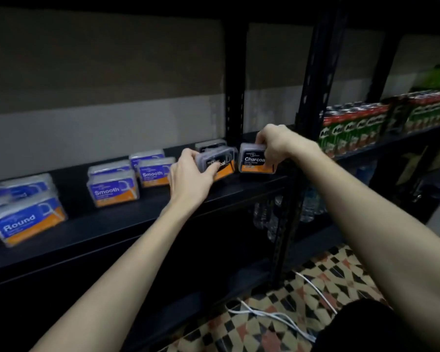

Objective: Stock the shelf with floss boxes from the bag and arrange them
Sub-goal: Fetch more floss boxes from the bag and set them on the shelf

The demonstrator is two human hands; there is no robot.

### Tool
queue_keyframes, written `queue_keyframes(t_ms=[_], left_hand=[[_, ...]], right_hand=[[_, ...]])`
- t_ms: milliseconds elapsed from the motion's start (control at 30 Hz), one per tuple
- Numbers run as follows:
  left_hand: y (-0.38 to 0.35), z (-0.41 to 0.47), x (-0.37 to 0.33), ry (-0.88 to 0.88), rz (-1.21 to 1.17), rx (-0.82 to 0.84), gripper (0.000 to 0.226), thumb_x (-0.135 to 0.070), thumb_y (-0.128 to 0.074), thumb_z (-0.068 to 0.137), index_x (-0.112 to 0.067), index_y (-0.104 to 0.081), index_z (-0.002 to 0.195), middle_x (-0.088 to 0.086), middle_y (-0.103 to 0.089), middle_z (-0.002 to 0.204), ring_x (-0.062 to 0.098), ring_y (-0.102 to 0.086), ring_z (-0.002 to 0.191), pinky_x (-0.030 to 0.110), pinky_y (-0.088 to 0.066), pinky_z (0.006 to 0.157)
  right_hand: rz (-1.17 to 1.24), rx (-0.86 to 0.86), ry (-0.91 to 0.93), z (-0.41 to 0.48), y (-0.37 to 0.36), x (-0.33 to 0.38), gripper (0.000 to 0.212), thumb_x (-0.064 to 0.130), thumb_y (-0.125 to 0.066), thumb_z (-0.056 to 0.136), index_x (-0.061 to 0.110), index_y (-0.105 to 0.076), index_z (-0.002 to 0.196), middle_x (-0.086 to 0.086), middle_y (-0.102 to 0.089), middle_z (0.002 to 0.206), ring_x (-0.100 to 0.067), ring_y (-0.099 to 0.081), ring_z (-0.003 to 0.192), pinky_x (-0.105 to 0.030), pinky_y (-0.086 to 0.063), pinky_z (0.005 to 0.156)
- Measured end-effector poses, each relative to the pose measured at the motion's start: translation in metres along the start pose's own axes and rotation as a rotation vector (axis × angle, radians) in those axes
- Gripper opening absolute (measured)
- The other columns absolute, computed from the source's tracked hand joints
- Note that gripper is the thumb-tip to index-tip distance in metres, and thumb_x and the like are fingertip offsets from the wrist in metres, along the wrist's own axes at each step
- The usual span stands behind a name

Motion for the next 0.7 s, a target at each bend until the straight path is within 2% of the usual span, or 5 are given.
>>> queue_keyframes(t_ms=[133,333,500,600,700], left_hand=[[-0.027,0.001,0.013,0.024,0.078,-0.029,0.046,-0.04,-0.074,0.083,-0.008,-0.055,0.11,0.014,-0.061,0.112,0.035,-0.054,0.112,0.04,-0.039,0.093],[-0.035,0.006,0.007,0.074,0.262,-0.069,0.063,-0.048,-0.079,0.075,-0.012,-0.049,0.117,0.016,-0.065,0.113,0.04,-0.059,0.11,0.045,-0.046,0.087],[-0.018,-0.018,-0.009,-0.353,0.227,-0.267,0.041,-0.038,-0.071,0.084,-0.01,-0.054,0.108,0.012,-0.053,0.106,0.032,-0.053,0.098,0.045,-0.047,0.082],[0.001,-0.045,-0.003,-0.543,0.084,-0.274,0.021,-0.026,-0.065,0.09,-0.008,-0.055,0.086,0.006,-0.052,0.085,0.025,-0.052,0.076,0.038,-0.044,0.063],[0.027,-0.07,0.023,-0.59,0.024,-0.243,0.033,-0.024,-0.064,0.092,-0.011,-0.051,0.065,-0.006,-0.042,0.06,0.021,-0.044,0.05,0.036,-0.039,0.047]], right_hand=[[-0.124,0.016,0.001,0.023,-0.023,0.002,0.039,-0.003,-0.068,0.072,0.017,-0.066,0.104,-0.007,-0.059,0.098,-0.032,-0.062,0.092,-0.034,-0.053,0.076],[-0.168,0.007,0.03,0.035,-0.042,0.001,0.038,0.002,-0.054,0.078,0.012,-0.06,0.114,-0.017,-0.059,0.113,-0.038,-0.062,0.104,-0.04,-0.053,0.085],[-0.125,-0.15,0.096,0.018,-0.035,0.019,0.045,0.009,-0.06,0.079,0.011,-0.056,0.123,-0.021,-0.052,0.123,-0.041,-0.053,0.117,-0.042,-0.049,0.095],[-0.036,-0.261,0.182,-0.01,-0.03,0.053,0.022,0.01,-0.06,0.076,0.019,-0.063,0.095,-0.015,-0.059,0.111,-0.037,-0.058,0.106,-0.035,-0.047,0.083],[0.121,-0.155,0.284,-0.039,-0.037,0.091,0.013,0.014,-0.065,0.076,0.023,-0.058,0.069,-0.005,-0.068,0.085,-0.024,-0.065,0.083,-0.026,-0.045,0.072]])
Point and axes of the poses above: each hand's wrist, its own z-axis towards the middle knuckle, its own y-axis out of the back of the hand, x = y × z, the point moved 5 cm from there along z, towards the middle knuckle
